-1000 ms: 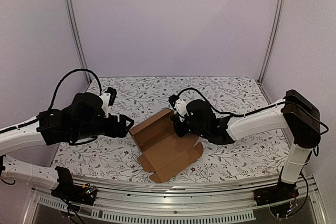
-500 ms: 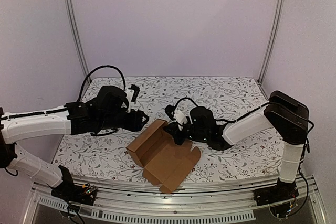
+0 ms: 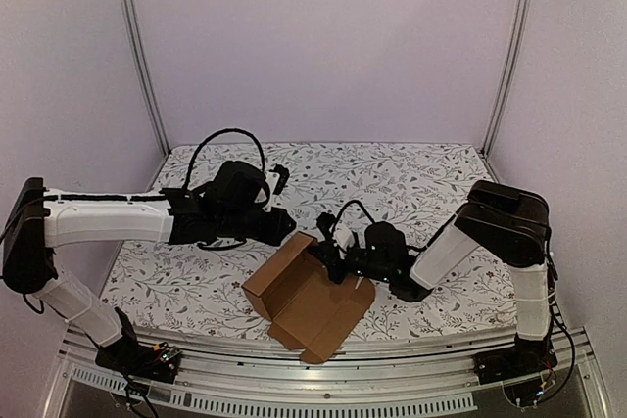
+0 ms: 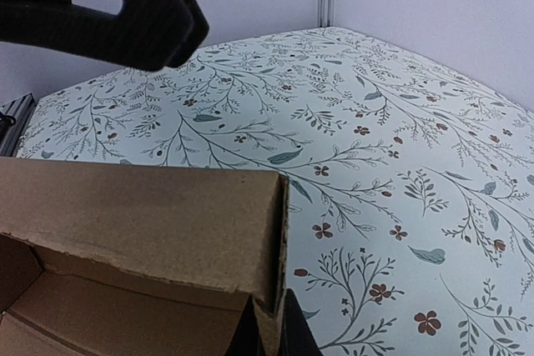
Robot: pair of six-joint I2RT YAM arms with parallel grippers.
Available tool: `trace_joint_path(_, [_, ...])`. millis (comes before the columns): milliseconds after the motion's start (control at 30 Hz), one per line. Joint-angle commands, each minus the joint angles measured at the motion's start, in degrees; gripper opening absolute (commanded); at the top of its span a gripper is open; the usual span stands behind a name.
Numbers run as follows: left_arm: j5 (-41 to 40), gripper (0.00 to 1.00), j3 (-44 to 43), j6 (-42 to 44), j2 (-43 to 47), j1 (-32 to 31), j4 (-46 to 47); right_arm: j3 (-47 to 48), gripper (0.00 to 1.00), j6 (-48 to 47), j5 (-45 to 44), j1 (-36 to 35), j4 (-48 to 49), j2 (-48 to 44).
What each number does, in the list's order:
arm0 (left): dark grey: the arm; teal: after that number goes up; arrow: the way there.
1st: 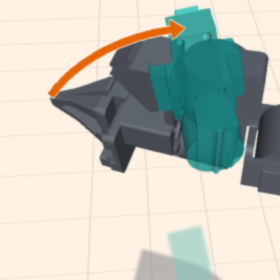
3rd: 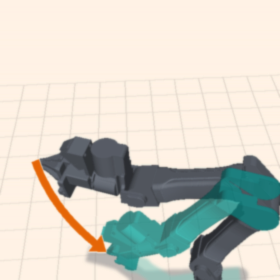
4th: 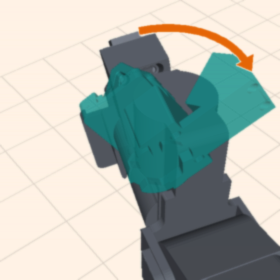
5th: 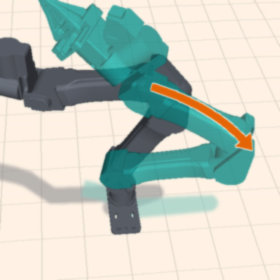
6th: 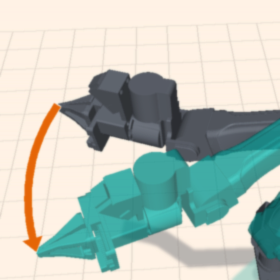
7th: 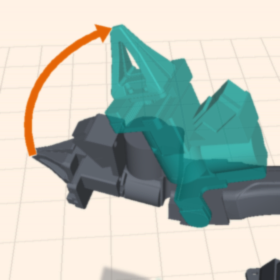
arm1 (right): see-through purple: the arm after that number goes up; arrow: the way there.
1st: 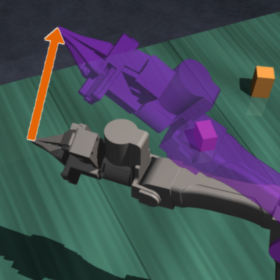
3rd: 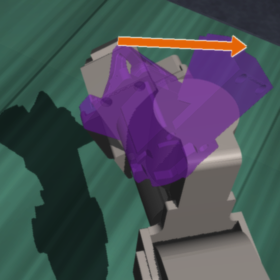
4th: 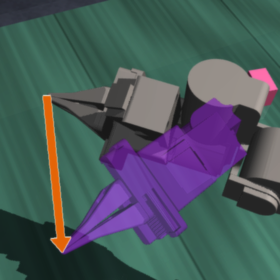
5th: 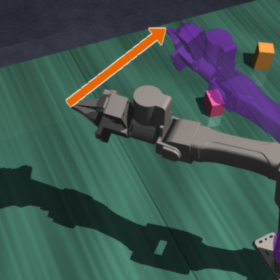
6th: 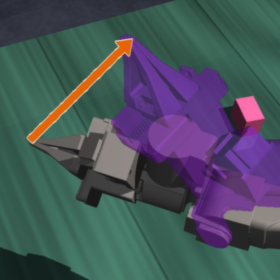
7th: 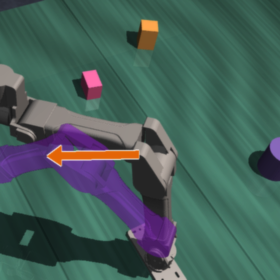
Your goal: Fold the paper box
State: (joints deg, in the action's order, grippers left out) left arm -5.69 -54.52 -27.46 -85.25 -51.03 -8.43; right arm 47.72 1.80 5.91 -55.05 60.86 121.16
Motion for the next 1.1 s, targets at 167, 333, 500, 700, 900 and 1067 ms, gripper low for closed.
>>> trace_joint_path(167, [4.70,0.02,-1.68,-1.81,-4.37,0.66,2.62,-1.90,0.00,-0.88,-2.16,0.43,13.34,5.49])
trace_joint_path(333, [5.25,0.00,-1.46,-2.78,-7.07,0.58,3.92,-1.19,0.00,-0.84,-2.72,0.38,14.31,7.21])
trace_joint_path(500, [5.25,0.00,-0.94,-3.32,-9.27,0.58,5.33,-1.14,0.02,-0.53,-3.25,0.42,15.06,8.33])
trace_joint_path(700, [6.94,0.00,-1.20,-3.54,-10.88,0.58,5.88,-0.59,0.11,0.19,-3.76,0.35,15.25,9.54])
trace_joint_path(900, [7.71,0.00,-1.33,-3.65,-11.59,0.49,5.88,0.06,0.22,0.66,-4.73,0.08,15.12,10.44])
trace_joint_path(1067, [7.93,0.00,-1.38,-3.87,-11.60,0.40,5.69,0.65,0.23,0.48,-5.64,-0.43,15.23,10.50])
